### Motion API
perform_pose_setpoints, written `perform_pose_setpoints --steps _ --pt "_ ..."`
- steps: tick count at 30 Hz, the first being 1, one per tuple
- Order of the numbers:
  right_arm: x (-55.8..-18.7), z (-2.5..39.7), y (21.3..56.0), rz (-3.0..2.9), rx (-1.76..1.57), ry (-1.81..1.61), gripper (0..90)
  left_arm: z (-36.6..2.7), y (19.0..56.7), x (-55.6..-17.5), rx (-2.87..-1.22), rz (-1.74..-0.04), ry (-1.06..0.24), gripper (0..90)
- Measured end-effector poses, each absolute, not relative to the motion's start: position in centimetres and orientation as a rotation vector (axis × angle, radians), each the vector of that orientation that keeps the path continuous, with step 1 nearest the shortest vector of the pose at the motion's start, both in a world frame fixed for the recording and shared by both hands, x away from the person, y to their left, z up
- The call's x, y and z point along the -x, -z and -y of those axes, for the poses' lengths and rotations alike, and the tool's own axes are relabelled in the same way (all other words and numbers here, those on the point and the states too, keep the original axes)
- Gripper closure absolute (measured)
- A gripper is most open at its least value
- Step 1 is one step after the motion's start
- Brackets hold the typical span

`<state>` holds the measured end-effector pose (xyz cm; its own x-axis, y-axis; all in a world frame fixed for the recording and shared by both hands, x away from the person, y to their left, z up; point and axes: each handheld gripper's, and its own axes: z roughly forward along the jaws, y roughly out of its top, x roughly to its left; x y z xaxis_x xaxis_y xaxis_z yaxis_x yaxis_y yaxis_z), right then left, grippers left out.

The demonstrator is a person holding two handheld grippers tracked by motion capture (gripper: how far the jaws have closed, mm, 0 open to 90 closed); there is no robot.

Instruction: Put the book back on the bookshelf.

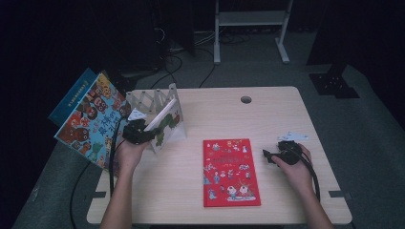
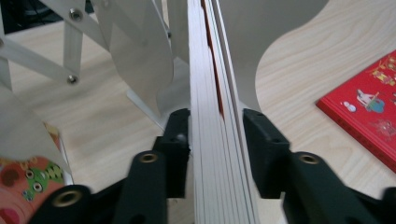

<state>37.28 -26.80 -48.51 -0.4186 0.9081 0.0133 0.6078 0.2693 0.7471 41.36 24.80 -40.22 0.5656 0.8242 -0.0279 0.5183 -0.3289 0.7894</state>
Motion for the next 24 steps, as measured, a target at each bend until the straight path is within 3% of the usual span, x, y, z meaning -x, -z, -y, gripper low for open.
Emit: perform_pose_setpoints --steps 10,17,24 --pt "-37.3 26.8 48.5 -2.126 -1.369 -0.965 22.8 -26.2 40.0 -39.5 -2.047 -1.048 -0.48 47.2" --pt "-37.3 26.8 48.5 -2.126 -1.369 -0.965 22.8 -27.4 39.7 -38.0 -2.091 -1.045 -0.493 47.8" --pt "-37.3 26.8 48.5 -2.126 -1.37 -0.965 22.8 -28.0 39.9 -37.5 -2.127 -1.018 -0.473 57.7"
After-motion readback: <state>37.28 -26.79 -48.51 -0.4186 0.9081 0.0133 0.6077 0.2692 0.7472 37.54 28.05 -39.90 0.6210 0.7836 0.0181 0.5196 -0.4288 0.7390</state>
